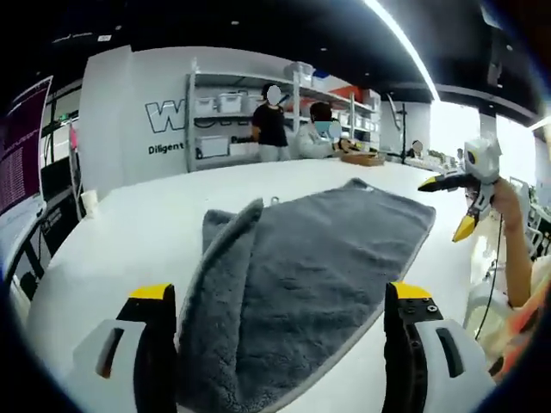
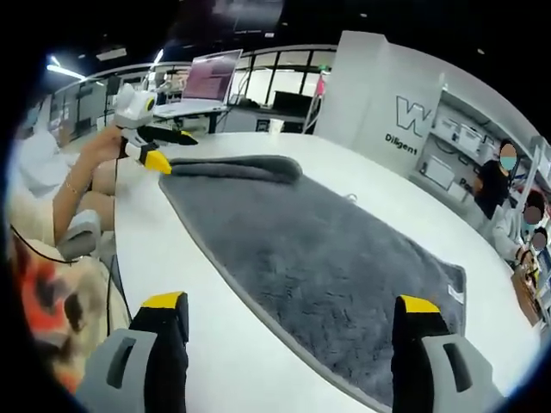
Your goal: Open the folded towel by lifting each exposed corner and separating the folded layers until the towel lies flat within the target outline without major curled edges
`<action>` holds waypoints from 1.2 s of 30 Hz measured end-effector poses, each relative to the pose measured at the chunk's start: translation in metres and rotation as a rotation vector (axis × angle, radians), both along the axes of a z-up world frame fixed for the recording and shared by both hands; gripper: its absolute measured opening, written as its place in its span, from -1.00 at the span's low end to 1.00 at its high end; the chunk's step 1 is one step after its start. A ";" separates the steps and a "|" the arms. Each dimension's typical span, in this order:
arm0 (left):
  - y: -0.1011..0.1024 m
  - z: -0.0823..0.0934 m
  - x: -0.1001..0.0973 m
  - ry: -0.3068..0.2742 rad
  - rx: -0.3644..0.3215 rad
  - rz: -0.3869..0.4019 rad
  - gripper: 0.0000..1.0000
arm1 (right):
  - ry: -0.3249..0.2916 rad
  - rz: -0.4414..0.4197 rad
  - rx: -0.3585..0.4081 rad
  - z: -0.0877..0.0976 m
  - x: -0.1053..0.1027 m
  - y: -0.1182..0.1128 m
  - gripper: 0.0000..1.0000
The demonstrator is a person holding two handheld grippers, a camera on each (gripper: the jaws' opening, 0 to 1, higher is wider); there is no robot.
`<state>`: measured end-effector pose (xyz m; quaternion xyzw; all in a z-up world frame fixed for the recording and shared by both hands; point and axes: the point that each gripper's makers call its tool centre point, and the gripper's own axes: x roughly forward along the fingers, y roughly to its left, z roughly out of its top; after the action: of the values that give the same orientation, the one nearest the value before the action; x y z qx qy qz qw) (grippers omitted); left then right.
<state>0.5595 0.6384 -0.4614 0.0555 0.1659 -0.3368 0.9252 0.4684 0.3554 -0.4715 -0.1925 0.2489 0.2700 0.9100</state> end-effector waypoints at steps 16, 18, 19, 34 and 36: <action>-0.049 0.027 0.051 -0.043 0.072 -0.083 0.76 | -0.005 -0.032 0.028 0.000 0.006 -0.008 0.98; -0.053 0.031 0.060 -0.044 0.083 -0.092 0.66 | -0.004 -0.031 0.030 -0.001 0.007 -0.007 0.98; -0.054 0.031 0.062 -0.042 0.092 -0.095 0.64 | -0.003 -0.031 0.030 -0.002 0.008 -0.007 0.98; -0.045 -0.016 0.119 0.009 0.220 -0.067 -0.08 | 0.033 -0.046 0.017 -0.019 0.018 -0.013 0.94; -0.041 -0.020 0.125 0.007 0.224 -0.046 -0.19 | 0.044 -0.052 0.013 -0.024 0.019 -0.014 0.94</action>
<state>0.6844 0.5976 -0.4816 0.1613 0.2044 -0.3376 0.9046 0.4877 0.3415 -0.4956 -0.1740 0.2722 0.2523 0.9121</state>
